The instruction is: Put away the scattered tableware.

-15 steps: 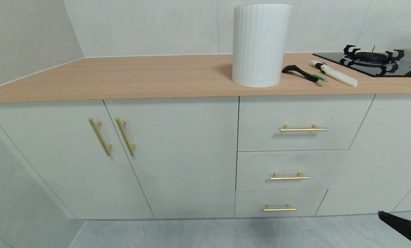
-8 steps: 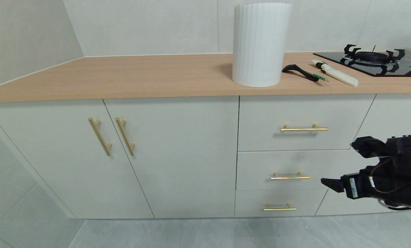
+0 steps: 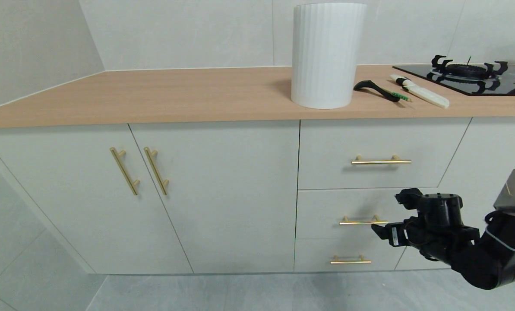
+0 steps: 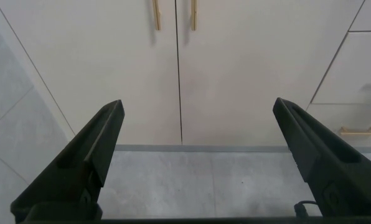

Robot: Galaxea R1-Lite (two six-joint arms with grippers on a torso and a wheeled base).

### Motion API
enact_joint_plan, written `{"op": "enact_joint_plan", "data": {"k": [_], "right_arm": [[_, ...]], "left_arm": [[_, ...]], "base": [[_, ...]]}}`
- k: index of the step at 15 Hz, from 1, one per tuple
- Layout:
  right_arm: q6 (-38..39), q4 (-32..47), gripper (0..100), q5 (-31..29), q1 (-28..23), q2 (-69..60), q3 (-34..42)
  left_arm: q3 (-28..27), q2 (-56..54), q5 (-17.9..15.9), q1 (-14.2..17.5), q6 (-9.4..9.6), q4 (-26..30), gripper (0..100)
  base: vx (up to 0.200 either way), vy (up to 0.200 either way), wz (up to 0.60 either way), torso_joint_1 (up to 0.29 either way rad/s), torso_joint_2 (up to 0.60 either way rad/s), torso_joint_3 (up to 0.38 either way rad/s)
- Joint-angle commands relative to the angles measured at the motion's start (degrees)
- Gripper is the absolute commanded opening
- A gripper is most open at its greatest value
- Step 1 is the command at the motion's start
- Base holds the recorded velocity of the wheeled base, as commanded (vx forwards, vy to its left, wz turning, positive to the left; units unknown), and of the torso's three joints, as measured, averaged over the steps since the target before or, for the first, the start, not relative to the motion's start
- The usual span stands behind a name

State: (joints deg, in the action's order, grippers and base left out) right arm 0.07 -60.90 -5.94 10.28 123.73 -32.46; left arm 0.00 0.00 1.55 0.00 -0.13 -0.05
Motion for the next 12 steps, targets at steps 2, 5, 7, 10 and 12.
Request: {"op": "enact_joint_plan", "data": {"k": [2, 5, 7, 10, 12], "right_arm": [[1.33, -2.90, 100, -0.74, 0.18, 6.08, -0.32], [4.67, -6.51, 100, -2.59, 0.27, 8.98, -2.87], [5.82, -7.91, 100, -3.56, 0.27, 10.21, -4.27], [7.84, -8.00, 100, -3.64, 0.27, 11.70, -7.09], [7.84, -8.00, 100, -3.82, 0.36, 13.64, -9.46]], "left_arm": [[0.00, 0.09, 0.03, 0.00, 0.05, -0.04, 100], [0.00, 0.09, 0.03, 0.00, -0.04, -0.04, 100], [0.00, 0.09, 0.03, 0.00, -0.04, -0.04, 100], [0.00, 0.09, 0.03, 0.00, -0.04, 0.05, 100], [0.00, 0.09, 0.03, 0.00, -0.04, -0.04, 100]], "base": [[0.000, 0.000, 0.00, 0.000, 0.00, 0.000], [0.000, 0.000, 0.00, 0.000, 0.00, 0.000], [0.000, 0.000, 0.00, 0.000, 0.00, 0.000], [0.000, 0.000, 0.00, 0.000, 0.00, 0.000], [0.000, 0.000, 0.00, 0.000, 0.00, 0.000]]}}
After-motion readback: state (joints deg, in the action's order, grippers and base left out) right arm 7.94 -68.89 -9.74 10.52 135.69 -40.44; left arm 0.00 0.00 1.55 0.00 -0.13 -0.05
